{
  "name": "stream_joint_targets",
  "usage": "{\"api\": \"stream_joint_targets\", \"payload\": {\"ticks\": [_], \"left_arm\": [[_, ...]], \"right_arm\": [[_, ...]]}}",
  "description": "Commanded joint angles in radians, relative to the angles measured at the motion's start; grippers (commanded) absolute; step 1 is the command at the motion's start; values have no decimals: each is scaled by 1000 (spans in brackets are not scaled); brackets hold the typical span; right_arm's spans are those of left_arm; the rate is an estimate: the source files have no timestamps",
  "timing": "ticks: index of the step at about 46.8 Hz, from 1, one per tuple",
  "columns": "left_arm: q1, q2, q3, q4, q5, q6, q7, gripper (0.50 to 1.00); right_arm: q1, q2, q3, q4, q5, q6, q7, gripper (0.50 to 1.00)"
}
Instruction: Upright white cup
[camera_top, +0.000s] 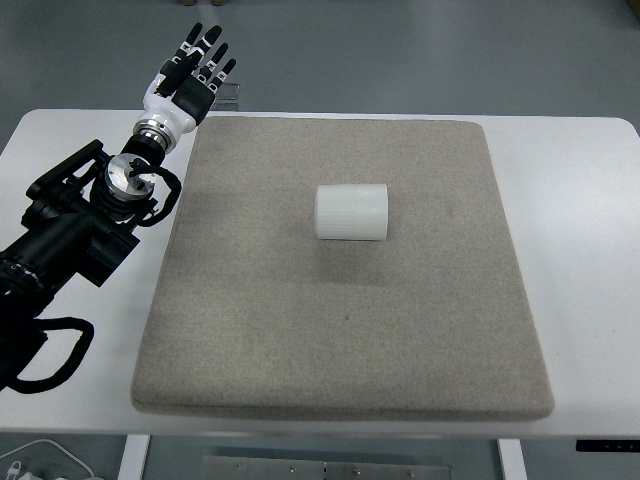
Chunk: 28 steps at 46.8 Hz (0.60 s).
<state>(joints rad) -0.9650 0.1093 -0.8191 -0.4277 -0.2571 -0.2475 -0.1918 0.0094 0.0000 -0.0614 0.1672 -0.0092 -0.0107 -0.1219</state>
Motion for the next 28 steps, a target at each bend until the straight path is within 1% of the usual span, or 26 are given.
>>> {"api": "stream_joint_targets", "payload": {"ticks": [1,18,23,28], "left_arm": [[0,0,0,1,-1,0,0,994],[-8,1,-2,7,-8,1,2,994],[-6,1,-2,9,-8,13,2,994],[-6,1,0,4,1,-3,2,994]], "right_arm": [[0,0,0,0,0,0,-1,930],[0,0,0,0,0,0,1,930],[0,0,0,0,0,0,-1,930],[1,0,0,0,0,0,-1,930]]}}
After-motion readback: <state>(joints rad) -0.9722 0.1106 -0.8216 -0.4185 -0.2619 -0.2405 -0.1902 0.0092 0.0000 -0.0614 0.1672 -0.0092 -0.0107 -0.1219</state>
